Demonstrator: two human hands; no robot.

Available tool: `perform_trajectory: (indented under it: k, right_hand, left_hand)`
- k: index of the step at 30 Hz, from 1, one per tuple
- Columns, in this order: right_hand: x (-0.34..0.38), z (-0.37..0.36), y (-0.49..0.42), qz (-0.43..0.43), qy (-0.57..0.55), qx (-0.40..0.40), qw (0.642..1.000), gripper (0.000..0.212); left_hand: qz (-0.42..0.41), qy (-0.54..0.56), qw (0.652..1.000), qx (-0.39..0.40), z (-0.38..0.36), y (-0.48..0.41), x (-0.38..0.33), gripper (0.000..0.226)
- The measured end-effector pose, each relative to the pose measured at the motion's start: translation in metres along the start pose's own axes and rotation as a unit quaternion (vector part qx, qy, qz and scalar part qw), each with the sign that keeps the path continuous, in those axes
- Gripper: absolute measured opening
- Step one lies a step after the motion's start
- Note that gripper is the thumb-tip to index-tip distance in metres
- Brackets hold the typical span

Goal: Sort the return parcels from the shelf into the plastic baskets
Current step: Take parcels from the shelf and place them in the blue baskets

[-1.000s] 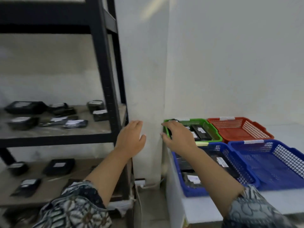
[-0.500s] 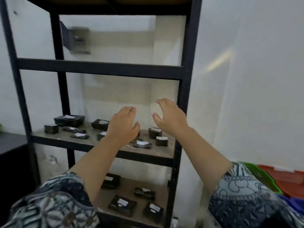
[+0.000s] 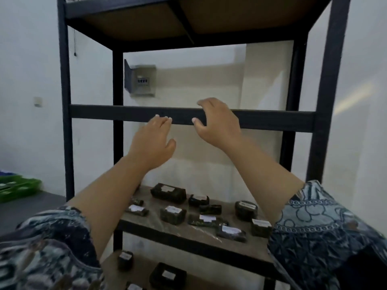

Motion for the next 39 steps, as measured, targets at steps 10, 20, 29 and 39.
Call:
perform_trajectory:
  k: [10, 20, 29, 39]
  right_hand:
    - [0.04, -0.068, -0.104, 0.015, 0.04, 0.001, 0.999, 0.05]
    - [0.084, -0.129, -0.194, -0.045, 0.105, 0.065, 0.991, 0.051]
    - [0.082, -0.23, -0.28, -0.113, 0.14, 0.326, 0.928, 0.059]
    - [0.031, -0.306, -0.284, -0.214, 0.165, 0.397, 0.877, 0.03]
  left_hand:
    - [-0.015, -0.001, 0.998, -0.053, -0.024, -0.071, 0.131, 0.054]
    - [-0.013, 0.103, 0.994, -0.022, -0.046, -0.121, 0.259, 0.049]
    - [-0.084, 0.174, 0.975, 0.105, -0.086, -0.138, 0.284, 0.042]
    - [-0.113, 0.181, 0.976, 0.04, -0.09, -0.131, 0.286, 0.056]
Point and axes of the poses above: each hand's wrist, its own y-axis away from the middle knuckle, its own z-axis out of the back of the hand, x = y × z, the point moved 8 cm from there along -y, towards the middle knuckle, and after that the axes turned 9 degrees about -z, right-handed, at the moved point
